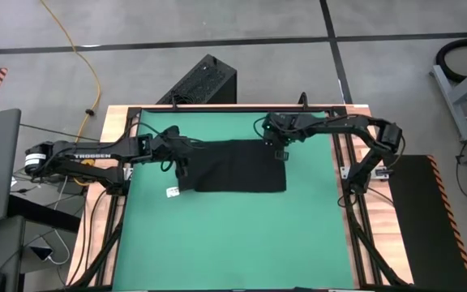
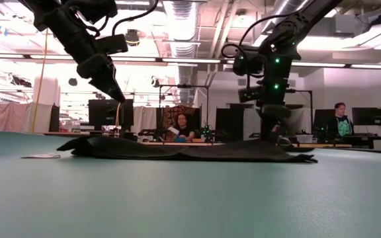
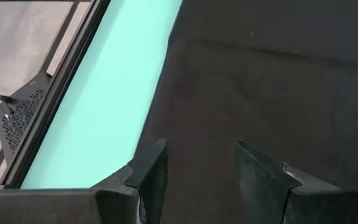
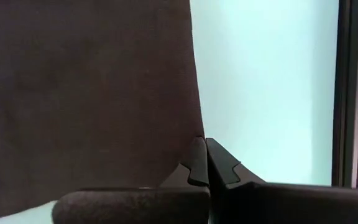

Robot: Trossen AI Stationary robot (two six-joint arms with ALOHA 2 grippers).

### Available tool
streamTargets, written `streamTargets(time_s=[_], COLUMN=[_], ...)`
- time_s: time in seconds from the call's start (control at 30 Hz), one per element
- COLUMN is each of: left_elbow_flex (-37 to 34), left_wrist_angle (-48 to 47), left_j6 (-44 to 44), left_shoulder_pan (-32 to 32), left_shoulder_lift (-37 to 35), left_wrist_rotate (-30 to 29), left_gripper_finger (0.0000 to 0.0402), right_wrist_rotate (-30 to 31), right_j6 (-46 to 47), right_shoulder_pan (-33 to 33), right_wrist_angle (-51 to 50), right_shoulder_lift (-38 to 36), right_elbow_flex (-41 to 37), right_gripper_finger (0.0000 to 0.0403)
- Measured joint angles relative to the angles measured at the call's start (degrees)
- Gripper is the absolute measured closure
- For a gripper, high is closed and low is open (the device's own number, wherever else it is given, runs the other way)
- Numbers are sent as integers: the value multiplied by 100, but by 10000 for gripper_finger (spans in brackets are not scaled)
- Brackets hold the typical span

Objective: Roll towel into tight, uniform cylinder
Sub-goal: Fold the towel

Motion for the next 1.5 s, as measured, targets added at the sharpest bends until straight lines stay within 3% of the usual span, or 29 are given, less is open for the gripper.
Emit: streamTargets(time_s=[0.3, 0.5, 0.57, 0.7, 0.77, 0.97, 1.27, 1.5], left_elbow_flex=[0, 10, 96, 190, 190, 190, 188, 188], left_wrist_angle=[476, 1319, 1299, 1192, 1184, 1187, 1418, 1454], left_j6=[632, 1003, 1031, 1034, 1050, 1110, 1210, 1230], left_shoulder_pan=[243, 1299, 1793, 2740, 2999, 3166, 3163, 3161], left_shoulder_lift=[813, 1361, 1383, 1392, 1489, 2053, 2404, 2395], left_wrist_rotate=[326, 954, 1375, 2946, 3436, 4300, 4195, 4130], left_gripper_finger=[236, 236, 236, 236, 236, 236, 236, 236], right_wrist_rotate=[87, 83, 81, 53, -80, -1496, -1748, -1878], right_j6=[191, 229, 173, -14, -192, -650, -728, -843], right_shoulder_pan=[-171, -201, -204, -202, -204, -346, -932, -1034], right_wrist_angle=[39, 87, 100, 115, 162, 207, 120, 31], right_shoulder_lift=[7, 7, 7, 7, 7, 7, 7, 9], right_elbow_flex=[0, 0, 0, 0, 0, 0, 0, 0], right_gripper_finger=[390, 354, 339, 318, 312, 306, 305, 295])
